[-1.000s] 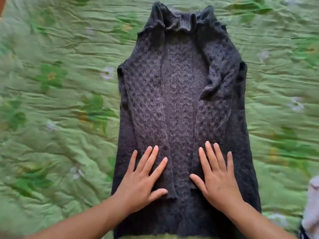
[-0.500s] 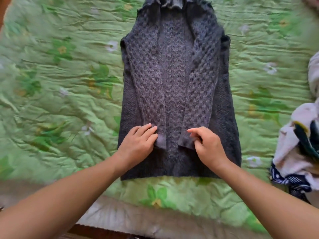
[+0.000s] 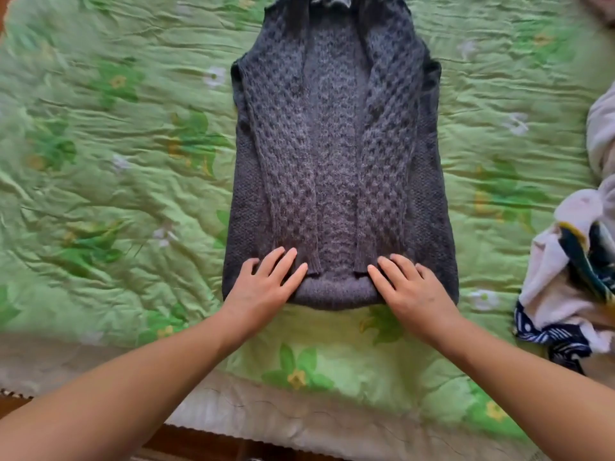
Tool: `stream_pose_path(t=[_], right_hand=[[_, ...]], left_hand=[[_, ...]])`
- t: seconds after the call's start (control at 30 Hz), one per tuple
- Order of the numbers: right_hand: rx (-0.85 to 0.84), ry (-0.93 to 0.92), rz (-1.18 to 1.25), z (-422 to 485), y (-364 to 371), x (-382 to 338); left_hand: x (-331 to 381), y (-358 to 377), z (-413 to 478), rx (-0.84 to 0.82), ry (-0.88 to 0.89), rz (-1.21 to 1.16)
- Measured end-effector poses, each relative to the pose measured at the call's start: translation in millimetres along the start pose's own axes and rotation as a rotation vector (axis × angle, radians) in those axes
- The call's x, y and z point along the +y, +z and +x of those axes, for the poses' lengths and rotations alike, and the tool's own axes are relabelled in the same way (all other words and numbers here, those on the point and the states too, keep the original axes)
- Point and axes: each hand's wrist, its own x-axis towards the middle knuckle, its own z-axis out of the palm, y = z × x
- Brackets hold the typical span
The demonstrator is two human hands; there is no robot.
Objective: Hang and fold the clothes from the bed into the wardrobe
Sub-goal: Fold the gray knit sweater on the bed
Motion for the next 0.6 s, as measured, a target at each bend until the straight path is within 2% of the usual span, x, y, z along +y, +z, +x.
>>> stream_pose_path(t=[0.07,0.2,0.23,0.27,0.33,0.4,0.5,0.53,0.6], right_hand=[[0.082,-0.033,-0.024,9.7,-10.4,6.7],[-0.091,-0.052,0.091,45.0,-60.7,40.0],[-0.126,-0.046,0.090,57.3,-78.6,53.7],[-0.123,-0.036,0.082,72.2,-98.3,70.0],[-0.002,0.037,0.060,109.4,-137.3,108.0],[0.133,0.164,-0.030,152.2,-173.6,145.3],[0.150,0.392,-0.145,204.9,-204.9,169.3],[0.148,0.384,-0.139,213.0,-205.4,164.0],[0.103,0.246,-0.099,212.5,-184.5,140.1]], left_hand=[[-13.7,-11.1,8.9,0.024,0.058,-0.023],[-50.9,-49.2,41.2,-0.150,0.055,-0.148],[-65.1,-64.5,53.5,-0.148,0.051,-0.144],[-81.7,-82.8,68.9,-0.101,0.050,-0.148],[-118.3,-121.6,109.2,0.036,0.014,-0.105],[-157.6,-156.5,157.4,0.152,-0.140,-0.001],[-190.4,-187.9,215.5,0.205,-0.435,0.052],[-186.4,-189.8,223.2,0.204,-0.448,0.015],[-162.9,-174.3,219.1,0.175,-0.335,-0.061]])
